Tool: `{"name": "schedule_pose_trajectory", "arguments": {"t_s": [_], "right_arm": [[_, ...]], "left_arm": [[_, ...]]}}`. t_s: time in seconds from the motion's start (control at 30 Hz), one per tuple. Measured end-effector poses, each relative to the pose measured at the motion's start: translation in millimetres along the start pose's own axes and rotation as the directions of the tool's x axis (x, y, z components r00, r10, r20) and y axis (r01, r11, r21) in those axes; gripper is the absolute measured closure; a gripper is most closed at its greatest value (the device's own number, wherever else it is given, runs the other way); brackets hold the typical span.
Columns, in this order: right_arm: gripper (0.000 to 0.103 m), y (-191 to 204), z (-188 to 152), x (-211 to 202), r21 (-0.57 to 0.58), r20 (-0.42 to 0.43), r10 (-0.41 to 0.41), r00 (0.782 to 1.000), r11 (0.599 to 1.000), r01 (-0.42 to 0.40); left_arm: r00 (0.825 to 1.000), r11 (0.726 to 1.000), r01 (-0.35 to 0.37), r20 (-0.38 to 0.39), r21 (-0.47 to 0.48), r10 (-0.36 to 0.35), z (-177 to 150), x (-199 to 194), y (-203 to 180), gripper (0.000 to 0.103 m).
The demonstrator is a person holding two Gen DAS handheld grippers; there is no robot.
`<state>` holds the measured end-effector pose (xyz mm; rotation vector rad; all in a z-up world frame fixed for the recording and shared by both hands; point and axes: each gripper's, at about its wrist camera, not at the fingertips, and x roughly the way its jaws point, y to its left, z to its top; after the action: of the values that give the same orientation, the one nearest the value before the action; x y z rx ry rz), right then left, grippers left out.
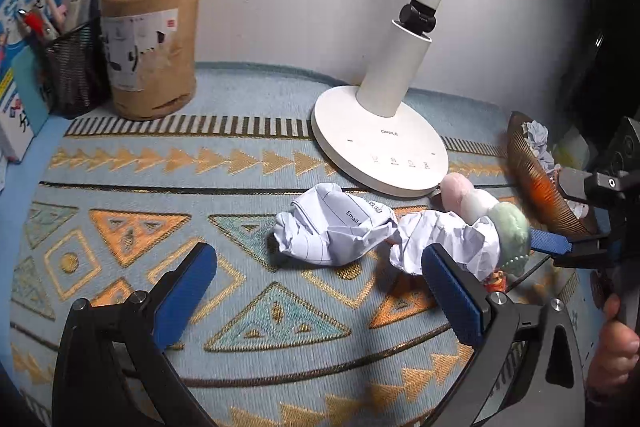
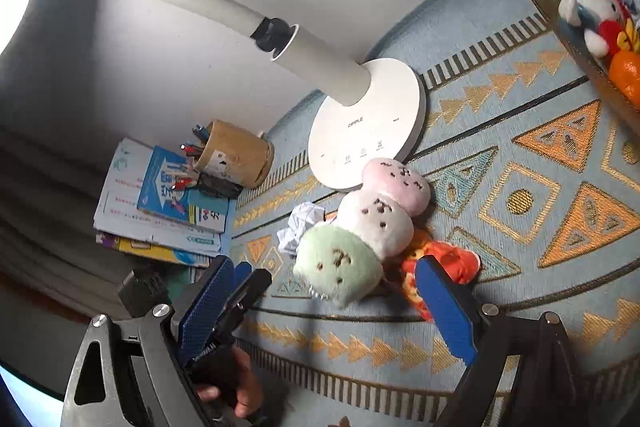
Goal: Organize objects
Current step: 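Grasp white crumpled paper with the left gripper while the right grasps the pastel plush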
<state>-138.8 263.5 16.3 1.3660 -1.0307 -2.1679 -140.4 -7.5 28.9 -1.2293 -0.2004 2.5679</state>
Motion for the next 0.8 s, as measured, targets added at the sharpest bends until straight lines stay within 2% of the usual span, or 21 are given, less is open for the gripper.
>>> {"name": "schedule_pose_trajectory", "arguments": {"t_s": [0.13, 0.23, 0.27, 0.3, 0.33, 0.37, 0.4, 0.47, 0.6, 0.67, 0.73, 0.8], "right_arm": [[0.012, -10.8, 14.3, 26.3, 0.07, -0.034, 0.003, 0.999, 0.998, 0.0], [0.012, -14.1, 19.6, 45.4, 0.076, -0.057, -0.057, 0.997, 0.995, 0.061], [0.012, -17.0, 20.0, 53.4, 0.083, -0.075, -0.059, 0.995, 0.994, 0.065], [0.012, -15.6, 20.5, 53.1, 0.071, -0.051, -0.057, 0.997, 0.996, 0.061], [0.024, -12.4, 21.5, 54.0, 0.043, -0.046, -0.055, 0.997, 0.997, 0.057], [0.041, -9.7, 22.2, 56.6, 0.013, -0.059, -0.054, 0.997, 0.998, 0.055], [0.049, -10.0, 22.2, 58.3, 0.0, -0.063, -0.051, 0.997, 0.999, 0.051], [0.053, -12.1, 20.8, 57.7, -0.007, -0.051, -0.023, 0.998, 1.0, 0.023], [0.054, -9.6, 18.1, 43.6, -0.047, -0.003, 0.029, 1.0, 0.998, -0.029], [0.054, -5.6, 16.1, 22.8, -0.083, 0.038, 0.049, 0.998, 0.995, -0.046], [0.054, -4.3, 10.5, -6.8, -0.145, 0.057, 0.058, 0.997, 0.988, -0.05], [0.054, -1.4, -2.3, -32.1, -0.234, 0.04, 0.028, 0.999, 0.972, -0.018]], "left_arm": [[0.999, 0.999, 0.013, -0.037, 0.04, -0.012, 4.7, 23.5, -6.1, 0.002], [0.998, 0.998, 0.03, -0.049, 0.047, -0.027, 6.8, 34.2, -10.0, 0.003], [0.998, 0.998, 0.036, -0.049, 0.053, -0.033, 6.9, 35.7, -11.6, 0.01], [0.998, 0.997, 0.045, -0.054, 0.059, -0.042, 7.5, 37.3, -13.2, 0.022], [0.997, 0.997, 0.054, -0.06, 0.061, -0.05, 8.6, 37.8, -12.7, 0.025], [0.997, 0.997, 0.051, -0.059, 0.063, -0.048, 8.6, 38.3, -12.6, 0.031], [0.997, 0.996, 0.052, -0.054, 0.068, -0.048, 8.6, 38.9, -12.9, 0.04], [0.997, 0.996, 0.062, -0.042, 0.068, -0.06, 8.4, 36.4, -12.1, 0.049], [0.999, 0.997, 0.044, 0.01, 0.068, -0.045, 5.6, 15.9, -14.3, 0.051], [0.998, 0.996, 0.061, 0.03, 0.06, -0.062, 1.6, -3.1, -14.8, 0.051], [0.997, 0.996, 0.059, 0.049, 0.066, -0.063, -7.5, -26.9, -17.9, 0.051], [0.996, 0.996, 0.06, 0.065, 0.064, -0.064, -21.8, -49.9, -22.6, 0.051]]}}
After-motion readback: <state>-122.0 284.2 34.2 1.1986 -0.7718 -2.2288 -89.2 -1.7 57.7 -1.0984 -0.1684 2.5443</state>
